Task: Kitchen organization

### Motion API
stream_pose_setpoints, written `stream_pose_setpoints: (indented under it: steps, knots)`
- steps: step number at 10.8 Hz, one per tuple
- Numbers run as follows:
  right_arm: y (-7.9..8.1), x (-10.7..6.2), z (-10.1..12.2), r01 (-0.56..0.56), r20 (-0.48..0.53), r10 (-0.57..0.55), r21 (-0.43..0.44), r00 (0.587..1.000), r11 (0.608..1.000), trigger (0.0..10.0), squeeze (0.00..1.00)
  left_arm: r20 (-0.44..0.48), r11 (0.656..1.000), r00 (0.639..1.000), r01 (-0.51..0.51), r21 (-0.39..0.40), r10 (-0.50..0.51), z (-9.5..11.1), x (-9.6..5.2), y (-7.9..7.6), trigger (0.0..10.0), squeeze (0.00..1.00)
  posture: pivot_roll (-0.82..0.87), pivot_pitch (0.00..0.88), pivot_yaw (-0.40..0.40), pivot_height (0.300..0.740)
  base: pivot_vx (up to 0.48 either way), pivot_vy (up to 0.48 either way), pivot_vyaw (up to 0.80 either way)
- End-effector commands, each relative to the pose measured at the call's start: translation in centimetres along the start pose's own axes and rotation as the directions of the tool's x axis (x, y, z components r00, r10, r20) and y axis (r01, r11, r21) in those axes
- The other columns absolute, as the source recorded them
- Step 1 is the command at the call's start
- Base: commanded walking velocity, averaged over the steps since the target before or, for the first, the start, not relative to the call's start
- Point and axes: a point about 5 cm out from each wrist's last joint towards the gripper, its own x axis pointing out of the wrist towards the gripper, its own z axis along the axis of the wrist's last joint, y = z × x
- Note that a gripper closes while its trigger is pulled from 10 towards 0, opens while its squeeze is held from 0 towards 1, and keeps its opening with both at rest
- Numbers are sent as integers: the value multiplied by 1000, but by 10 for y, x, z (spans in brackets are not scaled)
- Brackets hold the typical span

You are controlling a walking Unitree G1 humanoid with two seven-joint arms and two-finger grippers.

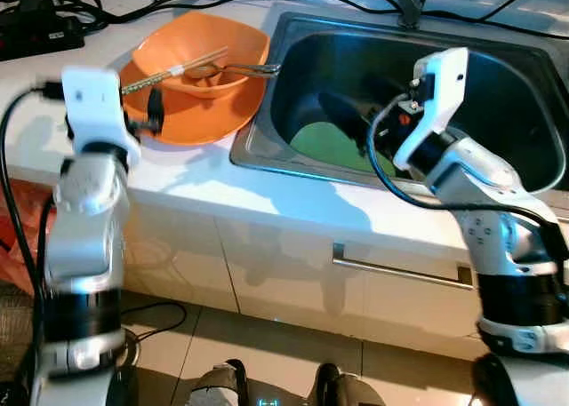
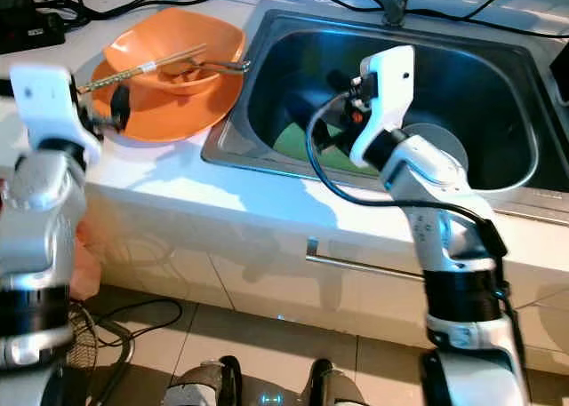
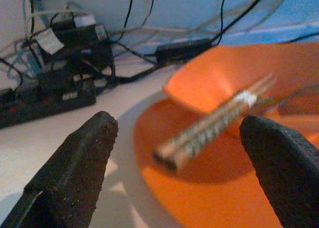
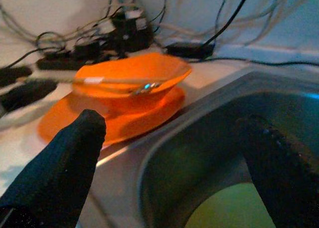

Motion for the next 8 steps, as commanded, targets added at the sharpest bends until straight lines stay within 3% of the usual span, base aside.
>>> stream_pose_setpoints:
  steps: [1,3,5,8]
  knots:
    - [6,-3,1,-55,-9,55,3,998,999,10000,0,-5,1000,1000,8,-24,-8,0,3,2,10000,0,83,171,9,740,0,0,0]
    - [15,-10,-6,-141,-60,141,2,988,990,10000,0,-11,991,998,54,-121,-55,3,13,2,10000,0,85,179,25,740,0,0,0]
    - [20,-10,-5,-156,-59,156,0,986,988,10000,0,-39,958,998,31,-285,-44,-2,18,5,10000,0,78,186,30,740,0,0,0]
    - [21,-10,-3,-142,-42,141,-5,989,990,10000,0,-78,933,996,21,-360,-52,-12,22,4,10000,0,76,190,33,740,0,0,0]
